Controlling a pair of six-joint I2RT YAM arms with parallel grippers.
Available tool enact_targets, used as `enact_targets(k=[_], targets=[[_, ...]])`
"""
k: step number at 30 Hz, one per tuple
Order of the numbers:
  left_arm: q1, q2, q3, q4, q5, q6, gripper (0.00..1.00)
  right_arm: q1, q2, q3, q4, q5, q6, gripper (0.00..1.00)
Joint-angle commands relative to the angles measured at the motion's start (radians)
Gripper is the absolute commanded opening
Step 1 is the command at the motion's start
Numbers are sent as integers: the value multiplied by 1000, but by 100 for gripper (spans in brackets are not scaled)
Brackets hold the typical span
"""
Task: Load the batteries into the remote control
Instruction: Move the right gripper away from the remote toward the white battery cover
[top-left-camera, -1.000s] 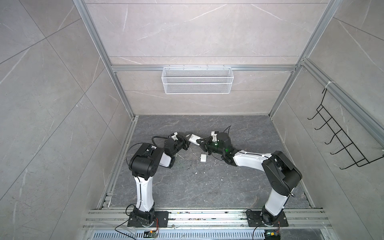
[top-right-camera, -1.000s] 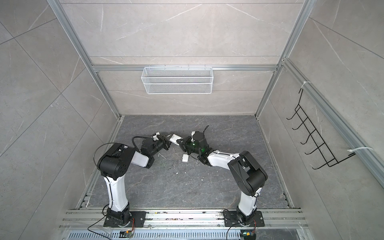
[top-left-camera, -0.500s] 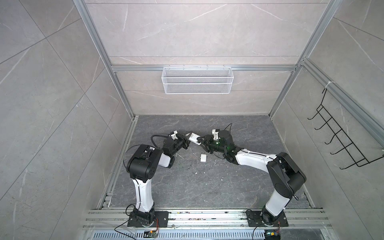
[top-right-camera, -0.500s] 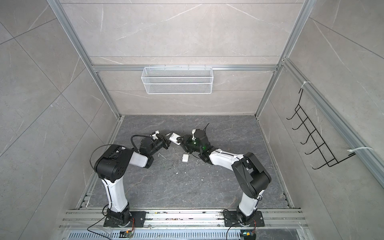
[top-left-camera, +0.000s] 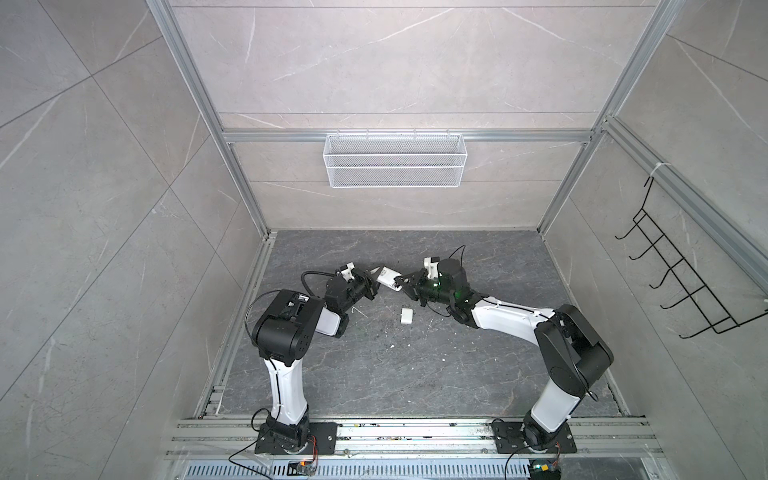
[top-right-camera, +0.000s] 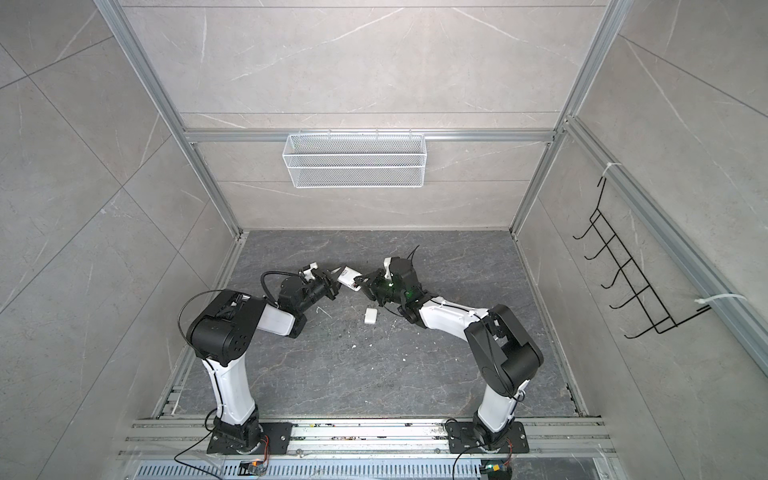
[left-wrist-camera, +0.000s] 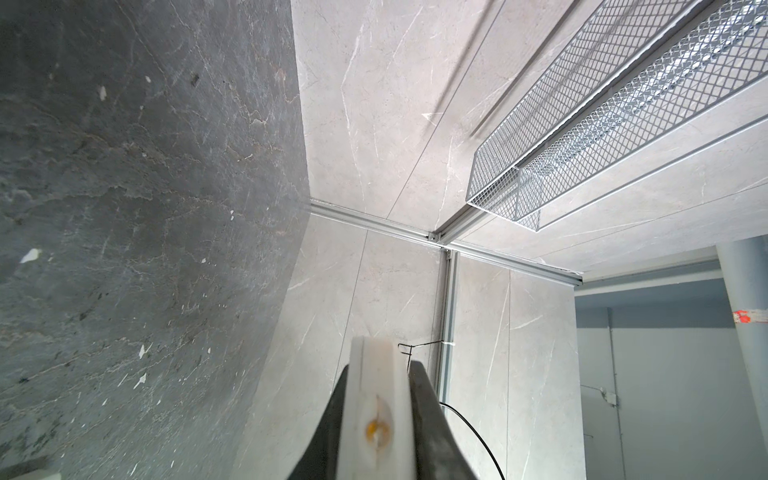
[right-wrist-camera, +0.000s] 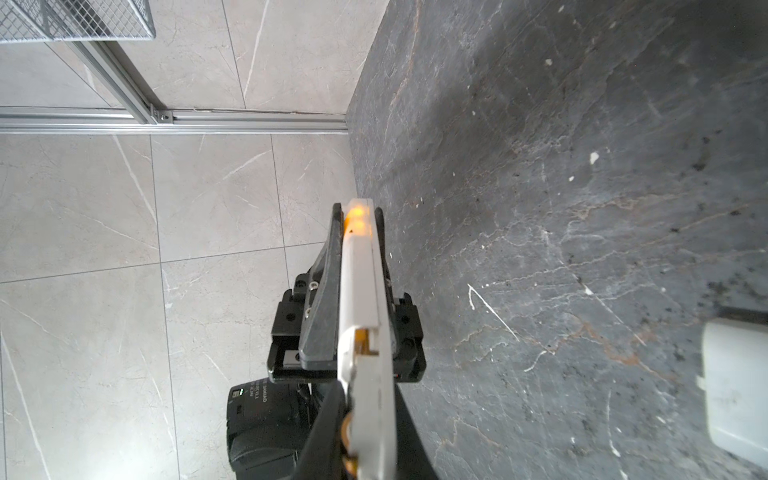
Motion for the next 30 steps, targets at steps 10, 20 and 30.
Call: enact_targets(k=[10,20,30], targets=[[56,-54,-26,59,121,146,2,-32,-112,88,-310,-56,-363,56],[168,-22,-177,56,234,462,3,-101,-105,172,-802,136,-833,61],[226,-51,-268,-47,291,775,4,-107,235,362,-729,-46,-791,59]])
